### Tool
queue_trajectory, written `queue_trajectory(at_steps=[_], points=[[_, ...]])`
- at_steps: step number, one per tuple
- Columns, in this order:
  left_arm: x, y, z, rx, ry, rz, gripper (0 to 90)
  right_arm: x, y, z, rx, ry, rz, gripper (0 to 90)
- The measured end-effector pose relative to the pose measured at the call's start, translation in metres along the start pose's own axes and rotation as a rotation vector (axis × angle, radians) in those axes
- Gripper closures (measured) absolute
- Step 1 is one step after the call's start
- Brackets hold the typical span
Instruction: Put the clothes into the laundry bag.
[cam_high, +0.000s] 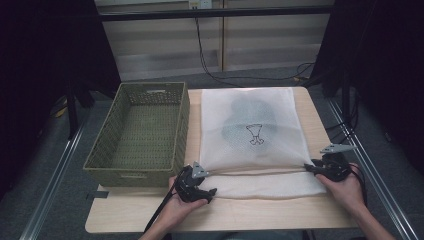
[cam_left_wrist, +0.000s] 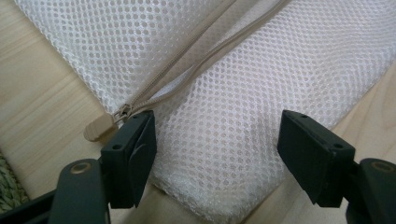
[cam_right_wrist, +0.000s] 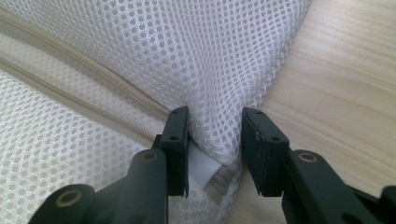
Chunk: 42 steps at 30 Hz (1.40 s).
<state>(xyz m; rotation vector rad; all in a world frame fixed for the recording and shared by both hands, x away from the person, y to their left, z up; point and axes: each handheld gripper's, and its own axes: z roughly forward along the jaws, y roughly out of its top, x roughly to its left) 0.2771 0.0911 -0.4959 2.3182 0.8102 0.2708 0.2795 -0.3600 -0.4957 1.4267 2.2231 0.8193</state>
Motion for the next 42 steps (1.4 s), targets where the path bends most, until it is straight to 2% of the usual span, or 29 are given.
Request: queue_trajectory(at_steps=[4, 5, 6, 7, 8, 9, 10, 11, 12, 13, 15, 16, 17, 18, 19, 20, 21, 23, 24, 26, 28, 30, 32, 34, 37, 39, 42], points=[[0.0, 0.001, 0.0, 0.001, 0.003, -0.007, 28.6, 0.005, 0.0, -0.001, 0.005, -0.037, -0.013, 63.8], [0.0, 0.0, 0.0, -0.002, 0.003, -0.008, 28.6, 0.005, 0.0, -0.001, 0.001, -0.044, -0.029, 63.8], [0.0, 0.0, 0.0, -0.002, -0.001, -0.014, 28.6, 0.005, -0.001, -0.001, 0.001, -0.043, -0.022, 63.7], [0.0, 0.0, 0.0, -0.005, -0.005, -0.019, 28.6, 0.006, -0.002, -0.002, -0.001, -0.036, -0.017, 62.5], [0.001, -0.001, 0.0, -0.015, -0.008, -0.019, 28.4, 0.005, -0.004, -0.004, -0.026, -0.012, -0.006, 56.7], [0.002, -0.001, -0.001, -0.015, -0.011, -0.017, 28.4, 0.005, -0.004, -0.004, -0.026, -0.012, -0.006, 56.7], [0.001, -0.001, -0.001, -0.027, -0.026, -0.049, 28.4, 0.003, -0.003, -0.004, -0.049, 0.006, -0.004, 54.7], [0.002, 0.0, -0.002, -0.029, -0.03, -0.039, 27.4, 0.001, -0.003, -0.007, -0.08, 0.047, 0.022, 52.0], [0.001, 0.0, -0.003, -0.03, -0.038, -0.048, 26.1, 0.0, -0.003, -0.009, -0.099, 0.055, 0.032, 50.6], [0.001, 0.001, -0.006, -0.036, -0.029, -0.039, 25.6, -0.001, -0.002, -0.012, -0.127, 0.069, 0.041, 46.4], [0.001, 0.003, -0.01, -0.086, -0.039, -0.051, 25.1, -0.001, -0.002, -0.014, -0.147, 0.082, 0.044, 45.3], [0.001, 0.004, -0.014, -0.106, -0.038, -0.048, 23.1, -0.002, -0.001, -0.018, -0.174, 0.096, 0.055, 43.1], [0.001, 0.005, -0.017, -0.137, -0.044, -0.046, 23.1, -0.002, -0.001, -0.018, -0.174, 0.096, 0.055, 43.1], [0.0, 0.006, -0.022, -0.161, -0.042, -0.045, 21.4, -0.002, 0.0, -0.023, -0.211, 0.119, 0.077, 41.1], [-0.001, 0.006, -0.026, -0.188, -0.047, -0.051, 21.4, -0.002, 0.0, -0.023, -0.211, 0.119, 0.077, 41.1], [-0.002, 0.007, -0.03, -0.207, -0.053, -0.041, 19.6, -0.002, 0.001, -0.028, -0.244, 0.126, 0.089, 39.6], [-0.003, 0.007, -0.034, -0.226, -0.058, -0.037, 19.6, -0.002, 0.001, -0.028, -0.244, 0.126, 0.089, 39.6], [-0.006, 0.007, -0.043, -0.242, -0.057, -0.023, 18.9, 0.0, 0.002, -0.033, -0.268, 0.144, 0.091, 38.7], [-0.008, 0.007, -0.047, -0.246, -0.071, -0.021, 17.4, 0.002, 0.003, -0.035, -0.276, 0.153, 0.094, 38.4], [-0.011, 0.005, -0.056, -0.266, -0.085, -0.01, 21.7, 0.005, 0.004, -0.039, -0.291, 0.168, 0.085, 37.9], [-0.013, 0.003, -0.064, -0.276, -0.092, -0.012, 20.9, 0.01, 0.004, -0.043, -0.299, 0.184, 0.084, 37.8], [-0.015, -0.001, -0.072, -0.287, -0.078, -0.011, 19.2, 0.016, 0.003, -0.047, -0.299, 0.188, 0.07, 37.4], [-0.016, -0.005, -0.08, -0.295, -0.091, -0.018, 19.0, 0.021, 0.001, -0.052, -0.301, 0.208, 0.064, 37.3], [-0.015, -0.011, -0.091, -0.296, -0.071, -0.011, 18.8, 0.027, -0.001, -0.057, -0.308, 0.216, 0.057, 37.3], [-0.01, -0.018, -0.101, -0.31, -0.03, -0.051, 17.3, 0.034, -0.003, -0.062, -0.301, 0.241, 0.051, 36.4], [-0.007, -0.025, -0.106, -0.349, 0.003, -0.085, 15.9, 0.037, -0.005, -0.064, -0.3, 0.257, 0.054, 35.9], [-0.002, -0.037, -0.109, -0.381, 0.006, -0.119, 15.7, 0.042, -0.011, -0.069, -0.294, 0.266, 0.051, 35.6]])
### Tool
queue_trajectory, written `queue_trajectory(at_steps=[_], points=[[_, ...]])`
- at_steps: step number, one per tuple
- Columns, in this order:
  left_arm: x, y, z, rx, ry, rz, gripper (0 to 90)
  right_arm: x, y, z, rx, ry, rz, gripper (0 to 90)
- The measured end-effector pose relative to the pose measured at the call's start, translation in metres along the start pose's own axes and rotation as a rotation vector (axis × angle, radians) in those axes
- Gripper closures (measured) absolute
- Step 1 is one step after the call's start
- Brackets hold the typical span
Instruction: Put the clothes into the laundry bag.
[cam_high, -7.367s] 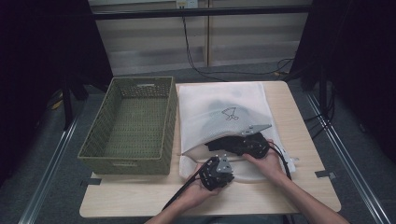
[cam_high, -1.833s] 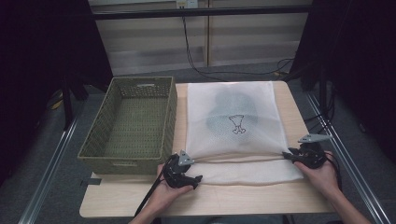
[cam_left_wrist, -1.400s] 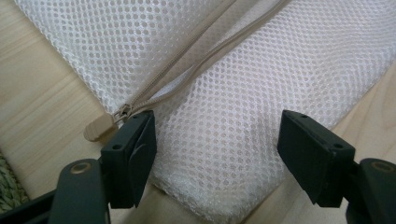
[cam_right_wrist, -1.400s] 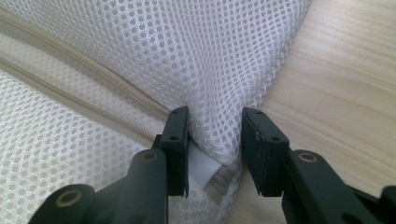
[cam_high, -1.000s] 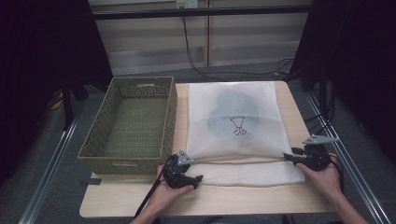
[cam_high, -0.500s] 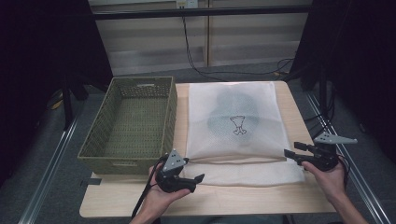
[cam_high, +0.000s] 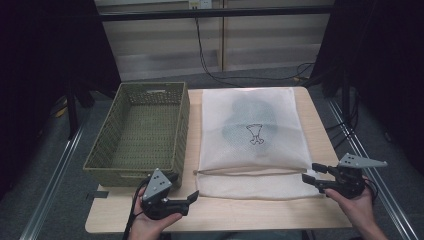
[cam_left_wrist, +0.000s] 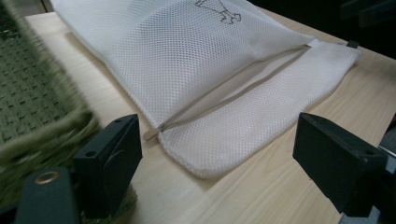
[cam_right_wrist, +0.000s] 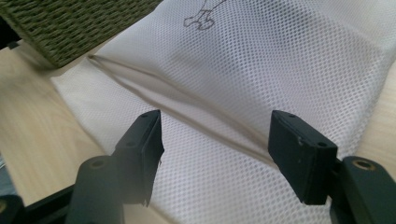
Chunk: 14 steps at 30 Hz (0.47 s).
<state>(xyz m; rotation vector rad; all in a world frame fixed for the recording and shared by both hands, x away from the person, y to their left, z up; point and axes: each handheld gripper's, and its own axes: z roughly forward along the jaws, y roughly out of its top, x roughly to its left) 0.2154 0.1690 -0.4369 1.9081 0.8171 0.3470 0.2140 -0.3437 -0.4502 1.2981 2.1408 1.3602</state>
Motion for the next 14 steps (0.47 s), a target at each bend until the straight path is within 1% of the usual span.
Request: queue_trajectory(at_steps=[1, 2, 3, 4, 5, 7, 9, 10, 11, 12, 13, 14], points=[[0.002, -0.003, -0.003, 0.002, 0.002, -0.014, 15.6, 0.002, -0.002, -0.002, 0.0, -0.002, -0.008, 35.6], [0.005, -0.005, -0.005, 0.0, -0.003, -0.027, 15.4, 0.003, -0.004, -0.004, -0.009, -0.005, -0.002, 35.5], [0.006, -0.007, -0.008, -0.01, 0.003, -0.032, 15.8, 0.002, -0.006, -0.006, -0.023, 0.0, 0.01, 35.5], [0.008, -0.008, -0.01, -0.014, 0.015, -0.019, 15.8, 0.001, -0.009, -0.007, -0.035, -0.003, 0.012, 35.5], [0.008, -0.008, -0.011, -0.016, 0.014, -0.013, 15.3, 0.0, -0.011, -0.008, -0.035, -0.003, 0.02, 35.5], [0.009, -0.008, -0.01, -0.033, -0.002, -0.006, 15.4, -0.001, -0.012, -0.01, -0.041, -0.009, 0.019, 35.5], [0.009, -0.008, -0.006, -0.025, -0.005, 0.003, 15.2, -0.003, -0.012, -0.012, -0.051, -0.01, 0.021, 35.5], [0.009, -0.008, -0.004, -0.027, -0.003, -0.003, 15.2, -0.003, -0.012, -0.014, -0.053, -0.016, 0.022, 35.5], [0.009, -0.008, -0.002, -0.025, -0.014, -0.01, 15.2, -0.003, -0.013, -0.014, -0.059, -0.016, 0.02, 35.5], [0.008, -0.007, -0.001, -0.024, -0.022, -0.008, 15.1, -0.003, -0.013, -0.014, -0.055, -0.017, 0.024, 35.5], [0.008, -0.007, 0.0, -0.022, -0.019, -0.001, 15.1, -0.003, -0.014, -0.013, -0.05, -0.012, 0.019, 35.5], [0.006, -0.007, 0.0, -0.025, -0.021, 0.0, 15.0, -0.003, -0.014, -0.011, -0.042, -0.009, 0.025, 35.5]])
